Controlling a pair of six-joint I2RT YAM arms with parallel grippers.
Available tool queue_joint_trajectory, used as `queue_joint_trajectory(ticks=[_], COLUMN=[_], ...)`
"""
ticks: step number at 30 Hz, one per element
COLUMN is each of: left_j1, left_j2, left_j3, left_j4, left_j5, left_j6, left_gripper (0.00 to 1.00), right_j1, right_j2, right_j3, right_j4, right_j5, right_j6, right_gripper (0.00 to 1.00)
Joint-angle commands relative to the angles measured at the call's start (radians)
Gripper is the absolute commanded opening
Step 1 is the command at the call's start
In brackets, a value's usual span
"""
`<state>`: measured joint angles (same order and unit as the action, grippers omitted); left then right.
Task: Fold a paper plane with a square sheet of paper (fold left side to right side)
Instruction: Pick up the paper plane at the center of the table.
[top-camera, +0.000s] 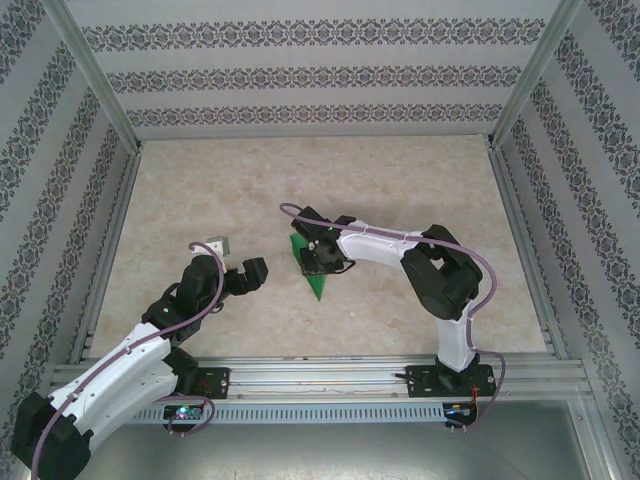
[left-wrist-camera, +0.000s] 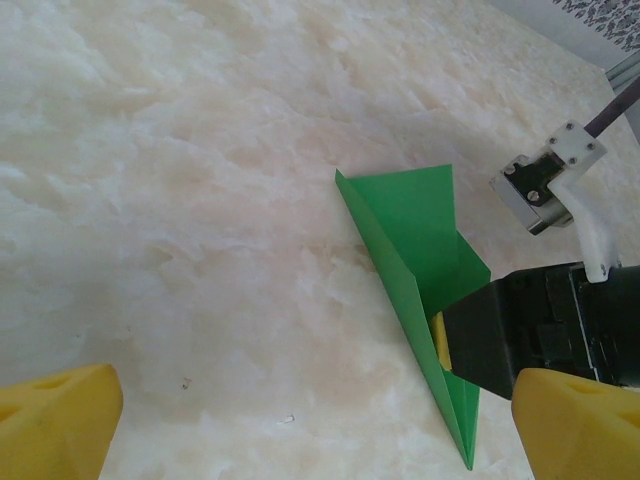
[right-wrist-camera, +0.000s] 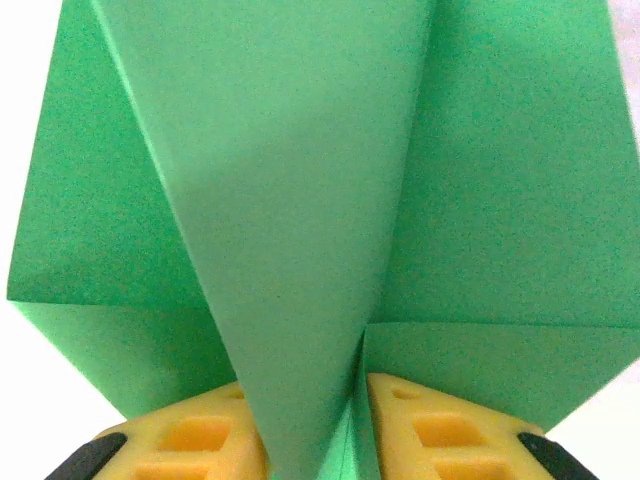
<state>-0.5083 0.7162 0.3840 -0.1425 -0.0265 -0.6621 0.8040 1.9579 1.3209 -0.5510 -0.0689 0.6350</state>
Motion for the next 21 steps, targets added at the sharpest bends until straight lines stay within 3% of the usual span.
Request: queue_joint_trajectory(ticks=[1, 21], left_j1=[0.014, 0.021], left_j2=[-0.008, -0.010], left_j3=[0.009, -0.011], left_j4=[0.023, 0.031], left_j5=[0.008, 0.023], left_j6=[0.004, -0.010], left_gripper=[1.00, 1.00], right_j1=[0.026, 0.093], right_j2=[-0.002, 0.087], right_j3=[0.042, 0.126], right_j4=[-0.060, -0.140], right_j5=[0.059, 0.134], right_j6=[-0.009, -0.012], right_gripper=[0.30, 0.24])
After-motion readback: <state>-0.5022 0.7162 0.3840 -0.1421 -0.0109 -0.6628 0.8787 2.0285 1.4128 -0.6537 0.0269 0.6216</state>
